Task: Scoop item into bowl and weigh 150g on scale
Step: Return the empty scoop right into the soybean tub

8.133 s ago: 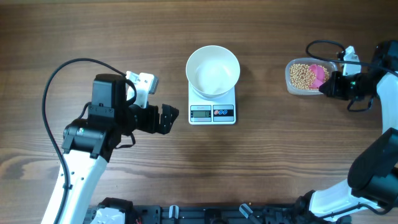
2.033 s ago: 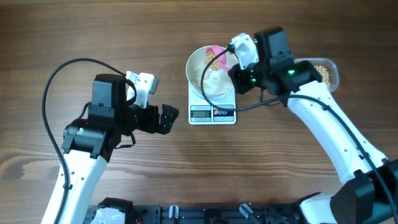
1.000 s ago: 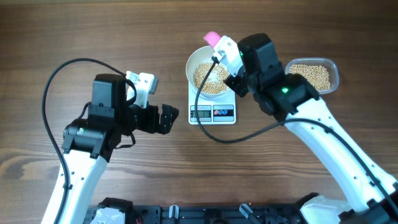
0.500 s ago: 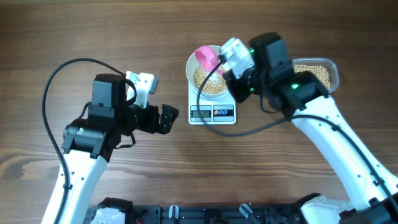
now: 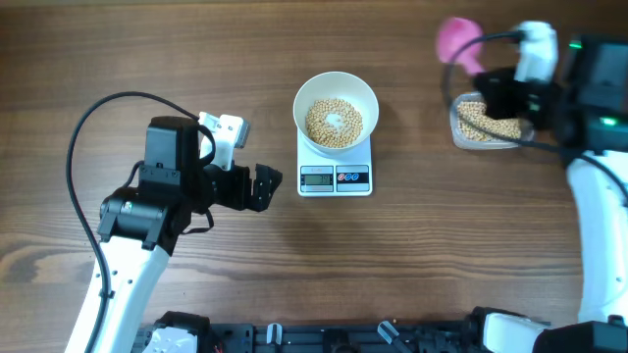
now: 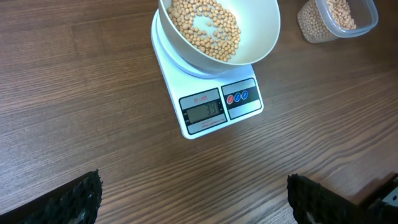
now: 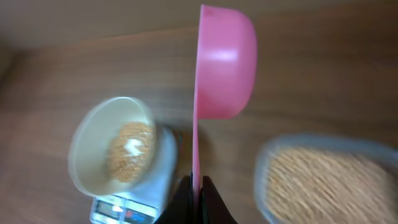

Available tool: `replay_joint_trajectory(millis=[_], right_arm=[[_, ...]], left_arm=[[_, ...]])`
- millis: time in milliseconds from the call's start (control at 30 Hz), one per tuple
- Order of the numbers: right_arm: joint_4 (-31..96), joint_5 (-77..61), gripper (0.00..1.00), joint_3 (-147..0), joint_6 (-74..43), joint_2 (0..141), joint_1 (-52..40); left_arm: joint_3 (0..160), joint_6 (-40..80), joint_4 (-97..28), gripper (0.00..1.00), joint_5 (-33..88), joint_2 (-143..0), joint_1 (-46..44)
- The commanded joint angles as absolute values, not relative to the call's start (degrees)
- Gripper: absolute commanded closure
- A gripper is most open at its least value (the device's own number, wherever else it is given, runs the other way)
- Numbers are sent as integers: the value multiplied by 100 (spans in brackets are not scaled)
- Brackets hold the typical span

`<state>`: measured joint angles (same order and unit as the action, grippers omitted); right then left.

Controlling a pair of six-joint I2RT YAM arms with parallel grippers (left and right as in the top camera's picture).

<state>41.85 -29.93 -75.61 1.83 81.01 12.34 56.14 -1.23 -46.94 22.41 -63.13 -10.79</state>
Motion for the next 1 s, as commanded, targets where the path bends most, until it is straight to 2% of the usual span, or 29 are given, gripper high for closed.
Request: replay_joint_trajectory(millis=[0,133,567,767,967], right_arm=[[4665,-1848,96,-7675,134,8025,1712],[5168,-368,96,-7625,191,8049,1846],[5378,-460,96,-7601,484,8646,1737],[5317,-687,96,-7601,1057,8715,1417],[5343,-8,96,-7601,1050,8925,1225]], left_arm=[[5625,-126,-4698,0,2309,-6340,-1048],[5625,-126,-4698,0,2309,-6340,-1048],[5625,-126,-4698,0,2309,-6340,-1048],[5625,-126,-4698,0,2309,-6340,-1048],[5625,-126,-4698,0,2309,-6340,-1048]])
